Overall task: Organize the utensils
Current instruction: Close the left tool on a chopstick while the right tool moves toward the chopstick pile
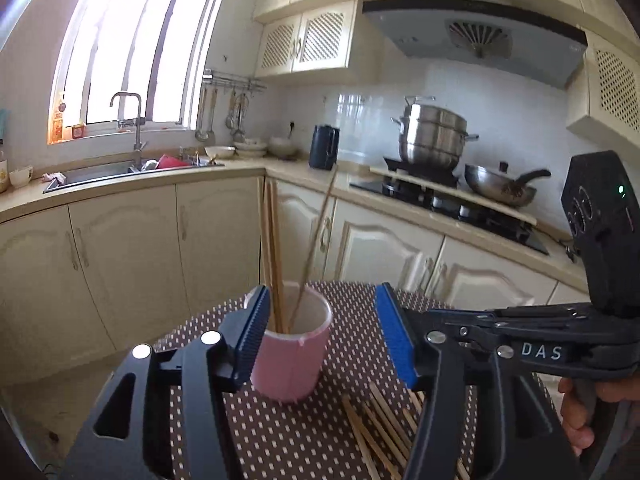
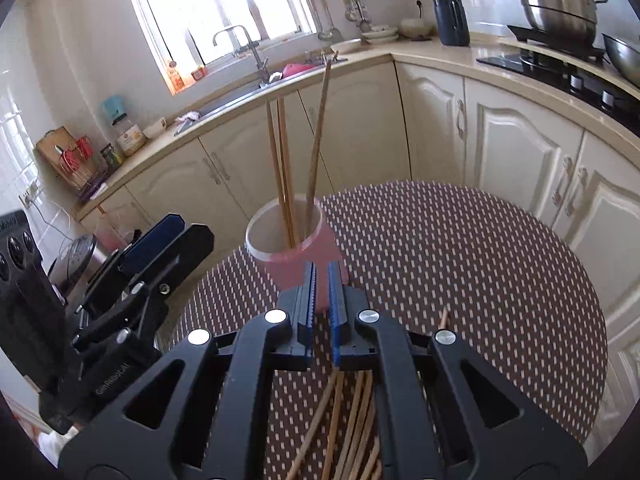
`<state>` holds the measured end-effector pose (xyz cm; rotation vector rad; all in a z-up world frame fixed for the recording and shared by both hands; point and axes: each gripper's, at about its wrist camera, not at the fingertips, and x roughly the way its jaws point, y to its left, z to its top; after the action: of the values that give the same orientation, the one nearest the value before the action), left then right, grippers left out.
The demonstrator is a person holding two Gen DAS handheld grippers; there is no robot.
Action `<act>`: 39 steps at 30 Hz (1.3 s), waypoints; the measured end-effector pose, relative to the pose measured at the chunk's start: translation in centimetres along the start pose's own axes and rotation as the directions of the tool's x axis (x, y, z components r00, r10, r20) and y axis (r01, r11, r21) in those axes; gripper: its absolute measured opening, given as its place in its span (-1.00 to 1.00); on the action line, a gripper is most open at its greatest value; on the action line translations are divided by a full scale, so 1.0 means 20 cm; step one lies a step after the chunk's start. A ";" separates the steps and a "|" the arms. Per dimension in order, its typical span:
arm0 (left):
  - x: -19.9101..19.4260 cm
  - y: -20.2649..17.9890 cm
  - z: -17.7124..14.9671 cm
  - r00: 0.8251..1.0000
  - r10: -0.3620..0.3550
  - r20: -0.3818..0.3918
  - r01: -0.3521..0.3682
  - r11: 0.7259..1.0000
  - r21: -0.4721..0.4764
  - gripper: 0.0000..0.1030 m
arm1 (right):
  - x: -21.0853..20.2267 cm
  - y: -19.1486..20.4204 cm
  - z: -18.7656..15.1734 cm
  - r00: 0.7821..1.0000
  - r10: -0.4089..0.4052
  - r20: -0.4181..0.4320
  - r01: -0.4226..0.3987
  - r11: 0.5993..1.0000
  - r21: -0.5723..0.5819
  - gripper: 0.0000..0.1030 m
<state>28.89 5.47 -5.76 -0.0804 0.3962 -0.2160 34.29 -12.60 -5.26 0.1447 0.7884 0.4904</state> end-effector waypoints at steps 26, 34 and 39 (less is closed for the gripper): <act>0.23 -0.16 -0.58 0.786 -0.002 -0.618 0.010 1.000 0.010 -0.08 | -0.07 -0.28 -0.51 0.970 -0.144 -0.194 0.153 0.988 0.032 -0.44; 0.33 -0.22 -0.63 0.765 0.054 -0.642 -0.007 0.997 0.075 -0.24 | 0.00 -0.32 -0.51 0.955 -0.162 -0.248 0.173 0.985 0.021 -0.44; 0.38 -0.24 -0.62 0.767 0.116 -0.632 -0.040 0.990 0.133 -0.62 | 0.08 -0.31 -0.50 0.939 -0.177 -0.294 0.186 0.983 0.002 -0.45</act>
<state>29.92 -1.44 -19.49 0.1292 1.0731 -0.1774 30.43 -17.79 -15.24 0.0250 1.0899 0.3277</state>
